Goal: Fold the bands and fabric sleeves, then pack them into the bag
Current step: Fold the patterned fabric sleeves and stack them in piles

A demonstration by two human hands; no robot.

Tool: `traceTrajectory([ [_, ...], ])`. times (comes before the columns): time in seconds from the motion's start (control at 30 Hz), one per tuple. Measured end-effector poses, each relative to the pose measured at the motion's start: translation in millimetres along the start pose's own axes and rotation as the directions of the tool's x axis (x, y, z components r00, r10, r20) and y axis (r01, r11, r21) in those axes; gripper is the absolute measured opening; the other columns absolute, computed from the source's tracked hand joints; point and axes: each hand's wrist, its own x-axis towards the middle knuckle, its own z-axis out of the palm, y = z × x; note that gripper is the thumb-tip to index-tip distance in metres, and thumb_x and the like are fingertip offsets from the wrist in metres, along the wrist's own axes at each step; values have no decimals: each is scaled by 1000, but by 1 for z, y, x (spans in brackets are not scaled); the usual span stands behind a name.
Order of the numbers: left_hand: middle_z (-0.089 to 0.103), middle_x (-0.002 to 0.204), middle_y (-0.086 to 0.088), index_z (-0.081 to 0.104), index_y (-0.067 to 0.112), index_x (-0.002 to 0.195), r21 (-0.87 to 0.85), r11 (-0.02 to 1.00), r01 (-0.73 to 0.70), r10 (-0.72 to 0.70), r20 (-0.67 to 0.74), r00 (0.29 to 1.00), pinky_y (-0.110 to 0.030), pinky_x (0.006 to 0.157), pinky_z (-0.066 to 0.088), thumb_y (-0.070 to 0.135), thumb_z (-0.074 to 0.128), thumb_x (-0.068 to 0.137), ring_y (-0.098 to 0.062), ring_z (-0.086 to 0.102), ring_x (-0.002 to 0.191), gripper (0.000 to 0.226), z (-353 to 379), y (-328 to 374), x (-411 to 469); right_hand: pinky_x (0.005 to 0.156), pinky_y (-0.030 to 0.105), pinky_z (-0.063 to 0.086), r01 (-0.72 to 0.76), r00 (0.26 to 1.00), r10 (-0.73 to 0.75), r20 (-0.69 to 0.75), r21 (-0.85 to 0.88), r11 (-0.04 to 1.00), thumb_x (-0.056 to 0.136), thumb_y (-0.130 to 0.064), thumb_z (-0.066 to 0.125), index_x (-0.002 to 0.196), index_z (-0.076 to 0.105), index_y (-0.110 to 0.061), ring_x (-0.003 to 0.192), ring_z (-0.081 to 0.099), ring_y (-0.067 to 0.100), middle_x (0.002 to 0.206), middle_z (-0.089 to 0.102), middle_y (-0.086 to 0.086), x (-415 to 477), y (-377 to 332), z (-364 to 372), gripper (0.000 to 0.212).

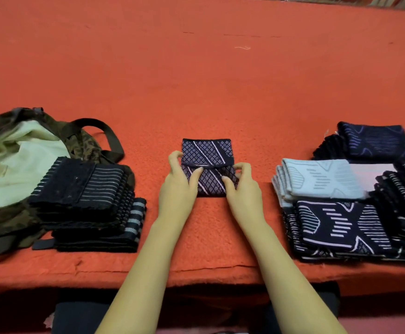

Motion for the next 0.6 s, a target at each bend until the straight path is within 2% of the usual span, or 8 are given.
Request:
traceTrajectory([
  [0.07,64,104,-7,34,21,125,-99,994,-39,37,-16,999,-35,76,43,29,53,94,-31,61,93,37,0,-3,-8,75,38,42,3,1000,-4,-31,-15,1000,94,-20,53,119,38,-11,94,62,36,103,66,12,3,-1,3,30],
  [0.17,58,107,0,49,21,115,10,993,-117,117,0,993,-40,92,43,25,55,92,-20,55,102,24,2,-12,-9,70,38,41,51,998,-54,-43,-67,996,95,-18,50,111,42,-13,90,62,35,100,65,8,8,2,8,19],
  [0.27,56,107,0,59,17,110,70,991,-114,114,6,993,-40,97,41,23,57,91,-18,53,105,20,7,-19,-3,76,34,40,75,996,-77,-41,-52,996,95,-15,49,105,53,-15,97,60,24,106,64,0,9,6,12,11],
  [0.33,57,110,-3,60,12,112,51,989,-142,142,2,990,-32,99,39,19,57,92,-20,54,107,22,10,-22,0,87,34,42,96,994,-96,-45,0,995,93,-15,50,111,57,-14,104,58,21,111,62,1,8,9,14,20],
  [0.43,56,115,-7,58,8,119,33,987,-155,154,7,988,-21,95,34,16,55,93,-20,54,109,28,10,-21,4,98,38,39,145,989,-145,11,-1,989,87,-24,49,125,53,-12,113,53,20,117,57,3,8,9,15,40],
  [0.53,53,120,-6,54,9,128,41,991,-129,128,26,991,-28,99,36,23,52,95,-20,50,113,35,10,-19,4,96,41,35,131,990,-128,60,-56,990,93,-20,51,134,48,-15,114,48,20,118,51,4,10,11,16,41],
  [0.6,49,123,-5,48,10,134,79,990,-116,112,49,992,-28,102,32,29,53,94,-19,45,116,44,11,-18,3,96,41,34,116,991,-110,75,-89,989,96,-20,50,138,45,-16,115,47,21,117,48,5,12,12,17,43],
])
